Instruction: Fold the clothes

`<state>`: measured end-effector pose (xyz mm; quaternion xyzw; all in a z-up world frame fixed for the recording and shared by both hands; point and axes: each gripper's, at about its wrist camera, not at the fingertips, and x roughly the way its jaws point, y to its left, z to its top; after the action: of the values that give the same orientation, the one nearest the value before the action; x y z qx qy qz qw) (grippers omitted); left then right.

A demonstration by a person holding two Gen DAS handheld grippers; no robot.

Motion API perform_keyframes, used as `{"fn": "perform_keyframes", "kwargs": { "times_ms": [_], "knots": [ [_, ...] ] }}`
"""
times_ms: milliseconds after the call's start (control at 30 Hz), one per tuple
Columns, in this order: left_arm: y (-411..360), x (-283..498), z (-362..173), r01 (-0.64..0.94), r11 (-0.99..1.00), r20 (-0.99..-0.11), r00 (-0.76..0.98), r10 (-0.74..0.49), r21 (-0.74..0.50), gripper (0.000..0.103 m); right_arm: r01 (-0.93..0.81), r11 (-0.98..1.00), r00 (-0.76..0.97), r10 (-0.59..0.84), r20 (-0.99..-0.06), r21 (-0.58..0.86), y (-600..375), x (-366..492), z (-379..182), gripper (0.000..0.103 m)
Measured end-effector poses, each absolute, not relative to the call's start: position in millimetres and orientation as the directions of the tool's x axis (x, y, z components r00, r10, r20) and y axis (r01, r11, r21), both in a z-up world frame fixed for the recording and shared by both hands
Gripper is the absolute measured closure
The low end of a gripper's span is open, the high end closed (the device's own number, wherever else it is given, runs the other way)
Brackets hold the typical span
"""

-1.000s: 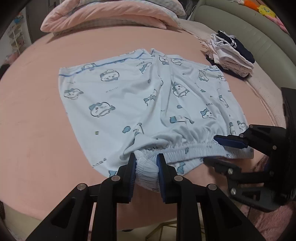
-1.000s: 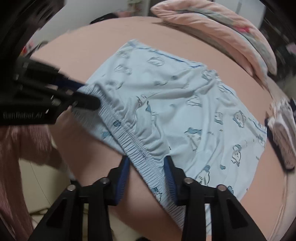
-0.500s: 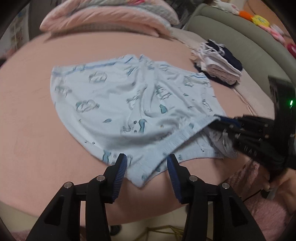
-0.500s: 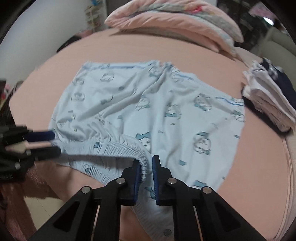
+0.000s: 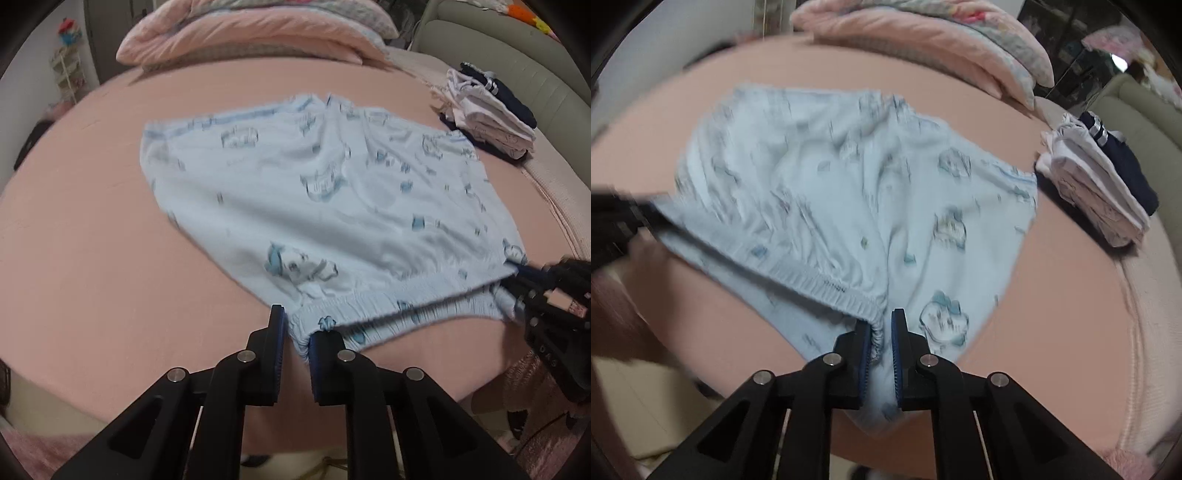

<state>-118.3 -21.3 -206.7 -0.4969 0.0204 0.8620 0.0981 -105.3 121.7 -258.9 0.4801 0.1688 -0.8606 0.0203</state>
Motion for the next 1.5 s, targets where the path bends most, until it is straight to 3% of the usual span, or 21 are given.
{"fn": "perform_keyframes", "kwargs": {
  "times_ms": [67,100,167,500,600,767,833,867,967,1033,1133,1267,1333,1400,1500],
  "knots": [
    [-25.6,-114.5,-204.8,-0.171,-0.981,-0.850,-0.499,0.169,-0.094,0.095,0.180,-0.927,-0.571,0.174,-0.802,-0.329,117.4,-98.1,-253.7,0.090],
    [-30.3,-114.8,-198.7,-0.164,-0.978,-0.835,-0.514,0.194,-0.126,0.095,0.170,-0.934,-0.567,0.169,-0.806,-0.316,119.7,-94.7,-253.3,0.076],
    [-39.2,-115.3,-187.0,-0.150,-0.971,-0.805,-0.543,0.238,-0.186,0.095,0.150,-0.946,-0.558,0.160,-0.814,-0.288,124.2,-87.8,-252.6,0.069],
    [-51.3,-114.4,-175.9,-0.102,-0.965,-0.771,-0.584,0.254,-0.241,0.096,0.082,-0.996,-0.555,-0.017,-0.832,-0.034,149.7,-72.3,-232.6,0.069],
    [-55.9,-115.0,-183.5,-0.078,-0.959,-0.783,-0.561,0.267,-0.271,0.096,0.054,-0.996,-0.543,0.025,-0.839,-0.064,158.4,-75.1,-234.6,0.069],
    [-56.0,-114.7,-176.3,-0.095,-0.960,-0.771,-0.577,0.268,-0.263,0.096,-0.010,-0.997,-0.491,-0.060,-0.869,0.075,184.3,-77.8,-245.3,0.069],
    [-53.6,-110.0,-168.3,-0.104,-0.961,-0.752,-0.603,0.266,-0.256,0.096,-0.030,-0.999,-0.564,0.007,-0.826,0.013,183.3,-70.9,-227.2,0.080],
    [-53.1,-107.2,-161.4,-0.116,-0.963,-0.733,-0.628,0.261,-0.244,0.096,-0.043,-0.999,-0.607,0.049,-0.793,-0.029,181.6,-66.6,-216.4,0.094],
    [-63.5,-108.3,-149.8,-0.086,-0.971,-0.705,-0.674,0.222,-0.223,0.096,-0.098,-0.983,-0.711,0.178,-0.680,-0.155,179.2,-55.7,-186.3,0.095],
    [-78.0,-118.3,-158.9,-0.069,-0.951,-0.733,-0.622,0.276,-0.300,0.096,-0.141,-0.980,-0.681,0.199,-0.704,-0.140,197.0,-62.0,-187.6,0.095],
    [-83.1,-117.2,-163.2,-0.070,-0.944,-0.739,-0.605,0.296,-0.321,0.096,-0.178,-0.983,-0.568,0.060,-0.821,0.051,233.1,-72.3,-208.8,0.094],
    [-78.4,-115.3,-164.6,-0.086,-0.942,-0.738,-0.600,0.310,-0.325,0.096,-0.083,-0.978,-0.581,-0.107,-0.807,0.189,223.9,-69.3,-203.1,0.093],
    [-77.6,-115.6,-165.7,-0.089,-0.941,-0.742,-0.592,0.314,-0.328,0.096,0.008,-0.981,-0.583,-0.163,-0.796,0.195,206.8,-74.7,-195.5,0.090],
    [-78.0,-115.2,-166.9,-0.082,-0.940,-0.745,-0.588,0.313,-0.331,0.096,0.076,-0.985,-0.551,-0.172,-0.817,0.156,187.1,-76.2,-199.0,0.072],
    [-80.3,-115.9,-169.0,-0.076,-0.936,-0.748,-0.581,0.321,-0.343,0.096,0.145,-0.985,-0.514,-0.151,-0.844,0.088,162.4,-73.5,-206.2,0.070]
  ]
}}
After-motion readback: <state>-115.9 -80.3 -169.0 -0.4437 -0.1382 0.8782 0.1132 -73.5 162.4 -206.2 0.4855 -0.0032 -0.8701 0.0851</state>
